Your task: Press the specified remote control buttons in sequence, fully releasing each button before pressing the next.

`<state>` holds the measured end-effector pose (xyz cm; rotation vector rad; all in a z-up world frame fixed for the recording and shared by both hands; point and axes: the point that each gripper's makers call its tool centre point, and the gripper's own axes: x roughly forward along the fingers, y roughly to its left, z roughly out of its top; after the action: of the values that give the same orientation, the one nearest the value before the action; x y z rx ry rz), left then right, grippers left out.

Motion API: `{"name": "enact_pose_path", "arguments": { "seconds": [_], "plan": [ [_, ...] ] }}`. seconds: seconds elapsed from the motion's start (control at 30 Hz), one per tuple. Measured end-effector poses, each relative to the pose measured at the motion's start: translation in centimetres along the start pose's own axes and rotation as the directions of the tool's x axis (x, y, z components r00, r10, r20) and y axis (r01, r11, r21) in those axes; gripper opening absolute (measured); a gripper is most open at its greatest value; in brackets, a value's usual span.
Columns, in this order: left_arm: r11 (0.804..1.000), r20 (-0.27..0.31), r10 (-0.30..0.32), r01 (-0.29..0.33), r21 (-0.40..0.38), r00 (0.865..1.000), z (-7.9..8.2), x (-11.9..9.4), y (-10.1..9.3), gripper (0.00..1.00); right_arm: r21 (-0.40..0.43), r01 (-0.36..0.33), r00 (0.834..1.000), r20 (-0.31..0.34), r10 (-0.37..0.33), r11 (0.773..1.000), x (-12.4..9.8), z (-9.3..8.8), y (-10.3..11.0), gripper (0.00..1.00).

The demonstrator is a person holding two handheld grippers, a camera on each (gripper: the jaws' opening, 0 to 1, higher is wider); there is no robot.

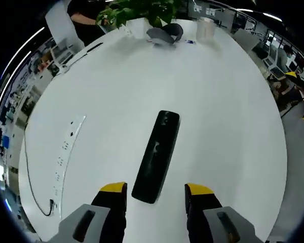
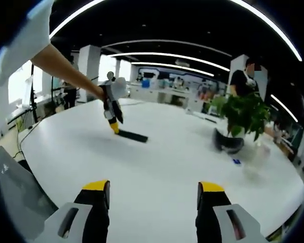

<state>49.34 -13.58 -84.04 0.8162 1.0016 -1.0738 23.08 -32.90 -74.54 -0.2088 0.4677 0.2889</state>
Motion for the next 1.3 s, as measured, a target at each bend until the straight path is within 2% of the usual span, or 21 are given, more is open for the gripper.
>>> {"name": "enact_pose_path", "arguments": {
  "seconds": [0.27, 0.43, 0.6, 0.8, 1.03, 1.3],
  "plan": [
    [0.999, -0.07, -0.036, 0.034, -0.024, 0.997, -0.7, 1.7, 0.2, 0.41, 0.005, 0.004, 1.0, -0.002, -0.004, 1.0, 0.0, 0.0, -0.1, 0.67],
    [0.999, -0.117, -0.032, 0.034, 0.02, 0.993, -1.3, 2.3, 0.6, 0.4, -0.005, 0.008, 1.0, -0.006, -0.008, 1.0, 0.0, -0.1, -0.1, 0.67],
    [0.997, -0.111, -0.071, 0.073, 0.014, 0.991, -1.3, 2.2, 0.4, 0.39, -0.011, 0.011, 1.0, -0.013, -0.011, 1.0, 0.0, -0.2, -0.1, 0.67],
    [0.998, -0.107, -0.066, 0.067, 0.007, 0.992, -1.3, 2.1, 0.2, 0.38, -0.017, 0.009, 1.0, -0.018, -0.009, 1.0, 0.0, -0.2, 0.0, 0.66],
    [0.998, -0.112, -0.056, 0.057, 0.002, 0.992, -1.4, 2.0, -0.3, 0.24, -0.02, 0.012, 1.0, -0.011, -0.012, 1.0, 0.0, -0.1, 0.0, 0.67],
    [1.0, -0.092, -0.029, 0.028, -0.01, 0.995, -1.5, 2.0, -0.6, 0.23, -0.018, 0.008, 1.0, 0.0, -0.008, 1.0, -0.1, 0.1, 0.0, 0.66]
  ]
}}
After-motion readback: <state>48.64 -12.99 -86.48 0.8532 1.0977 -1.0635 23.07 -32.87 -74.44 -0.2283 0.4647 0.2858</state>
